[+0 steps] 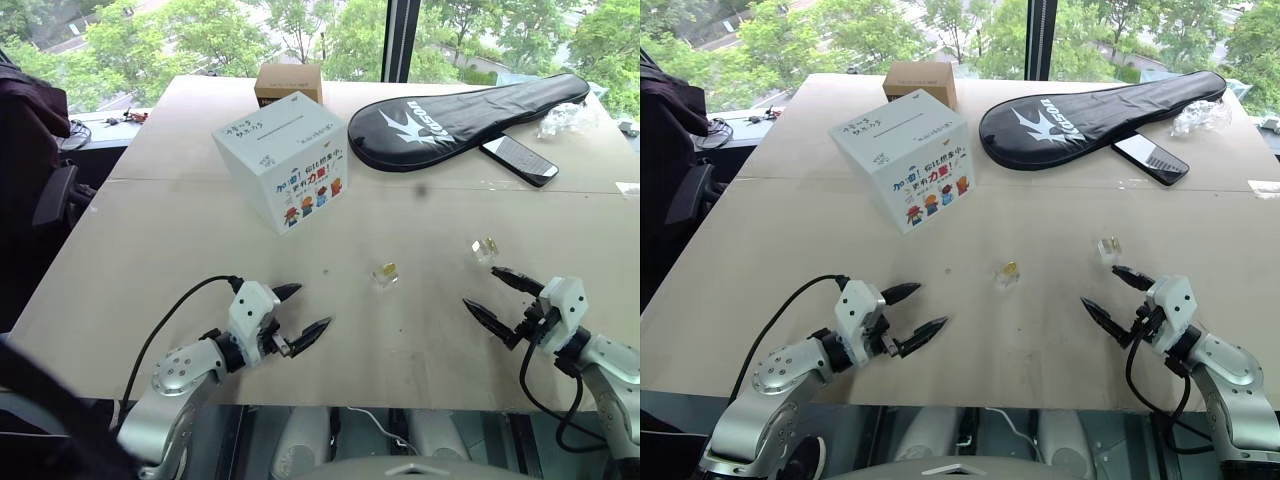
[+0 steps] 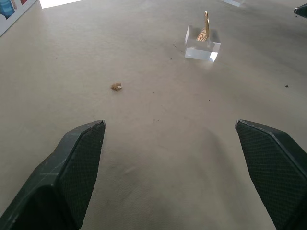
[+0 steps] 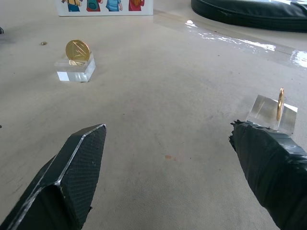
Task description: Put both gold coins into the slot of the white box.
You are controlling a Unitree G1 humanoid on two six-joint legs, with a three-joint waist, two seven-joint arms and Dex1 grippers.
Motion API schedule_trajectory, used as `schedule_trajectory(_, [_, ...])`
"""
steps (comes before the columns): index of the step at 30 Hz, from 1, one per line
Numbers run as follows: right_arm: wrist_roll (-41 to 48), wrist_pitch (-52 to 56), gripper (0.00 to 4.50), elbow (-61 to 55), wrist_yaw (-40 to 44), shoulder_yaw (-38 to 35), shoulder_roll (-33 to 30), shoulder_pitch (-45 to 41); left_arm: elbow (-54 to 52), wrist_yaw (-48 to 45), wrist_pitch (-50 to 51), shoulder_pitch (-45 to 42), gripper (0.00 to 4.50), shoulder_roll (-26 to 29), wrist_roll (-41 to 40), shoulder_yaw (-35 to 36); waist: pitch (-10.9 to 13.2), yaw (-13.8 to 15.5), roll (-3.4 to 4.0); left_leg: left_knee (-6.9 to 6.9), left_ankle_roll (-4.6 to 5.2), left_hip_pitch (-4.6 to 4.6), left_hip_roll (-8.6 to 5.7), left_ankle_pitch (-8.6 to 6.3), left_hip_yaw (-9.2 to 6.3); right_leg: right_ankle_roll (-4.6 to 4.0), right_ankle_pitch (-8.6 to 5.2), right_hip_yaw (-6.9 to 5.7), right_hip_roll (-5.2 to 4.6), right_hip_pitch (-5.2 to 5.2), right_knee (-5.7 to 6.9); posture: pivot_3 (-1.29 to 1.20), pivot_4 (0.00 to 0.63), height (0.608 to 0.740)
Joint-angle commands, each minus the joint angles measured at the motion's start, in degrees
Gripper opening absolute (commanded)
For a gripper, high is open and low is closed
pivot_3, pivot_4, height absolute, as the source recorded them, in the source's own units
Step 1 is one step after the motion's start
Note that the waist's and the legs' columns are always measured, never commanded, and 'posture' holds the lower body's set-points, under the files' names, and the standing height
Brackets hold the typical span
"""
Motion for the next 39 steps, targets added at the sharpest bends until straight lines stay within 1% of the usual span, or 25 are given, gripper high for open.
schedule_trajectory(1, [0.4, -1.2, 4.50, 0.5, 1.4, -0.6, -0.7, -0.2, -0.1, -0.2, -2.0, -0.5, 4.42, -0.4, 0.4, 0.2, 0.0, 0.0, 0.00, 0.00, 0.00, 0.00, 0.00, 0.00, 0.00, 0.00, 0.00, 0.00, 0.00, 0.00, 0.00, 0.00, 0.150, 0.740])
schedule_trajectory(7, [0.0, -1.6, 4.50, 2.5, 2.6, -0.2, -0.4, 0.4, 0.3, -0.4, -2.4, -1.4, 4.42, -1.4, 0.0, 0.1, 0.0, 0.0, 0.00, 0.04, 0.00, 0.02, 0.00, 0.00, 0.00, -0.01, 0.00, 0.00, 0.02, 0.01, 0.06, 0.00, 0.150, 0.740])
schedule_trajectory(20, [0.8, -2.8, 4.50, 3.2, 1.1, -1.8, 0.3, 0.0, 0.2, -0.7, -1.1, -3.7, 4.42, -1.4, -0.7, 0.4, 0.0, 0.0, 0.00, 0.07, 0.00, 0.03, 0.00, 0.00, 0.01, 0.13, 0.08, 0.00, 0.06, 0.01, 0.08, 0.00, 0.150, 0.740])
schedule_trajectory(25, [3.2, 0.3, 4.50, 0.9, -4.5, -3.3, 2.7, -4.7, -1.0, -1.9, -0.2, -5.9, 4.42, -1.5, -4.4, 1.7, 0.0, -0.1, 0.00, 0.10, 0.00, 0.04, 0.00, 0.00, 0.02, 0.14, 0.08, 0.02, 0.08, 0.01, 0.14, 0.00, 0.150, 0.740])
schedule_trajectory(29, [0.2, 5.1, 4.50, 1.2, -12.4, -2.5, 3.7, -10.4, -1.9, -3.2, 0.9, -9.0, 4.42, -0.6, -7.3, 2.5, 0.0, -0.1, 0.01, 0.14, 0.00, 0.06, 0.00, 0.01, 0.02, 0.14, 0.09, 0.02, 0.10, 0.01, 0.20, 0.00, 0.150, 0.740])
schedule_trajectory(33, [-0.9, 12.6, 4.50, 0.4, -17.4, -1.0, 3.9, -13.8, -3.5, -4.2, 2.6, -11.6, 4.42, 0.5, -8.7, 2.3, 0.0, 0.0, 0.00, 0.14, -0.01, 0.04, -0.01, 0.01, 0.01, 0.17, 0.10, 0.01, 0.12, 0.01, 0.22, 0.00, 0.150, 0.740])
schedule_trajectory(35, [-1.8, 14.5, 4.50, 0.4, -19.4, -0.8, 4.0, -15.1, -4.3, -5.2, 3.4, -12.5, 4.42, 1.5, -9.5, 2.2, 0.0, -0.1, 0.01, 0.13, -0.01, 0.03, -0.03, 0.01, 0.02, 0.17, 0.11, 0.02, 0.12, 0.00, 0.22, 0.00, 0.150, 0.740])
schedule_trajectory(38, [-2.2, 15.6, 3.65, 0.6, -20.7, -0.8, 4.4, -16.3, -5.2, -6.8, 4.0, -13.4, 4.50, 2.7, -10.6, 2.3, 0.0, -0.1, 0.01, 0.13, -0.01, 0.03, -0.03, 0.01, 0.03, 0.17, 0.11, 0.02, 0.13, 0.00, 0.21, 0.00, 0.150, 0.740])
schedule_trajectory(39, [-2.3, 15.9, 3.19, 0.7, -20.9, -0.7, 4.5, -16.5, -5.5, -7.3, 4.2, -13.6, 4.50, 3.1, -10.9, 2.3, 0.0, -0.1, 0.01, 0.13, -0.01, 0.03, -0.03, 0.01, 0.03, 0.18, 0.11, 0.02, 0.14, 0.00, 0.21, 0.00, 0.150, 0.740])
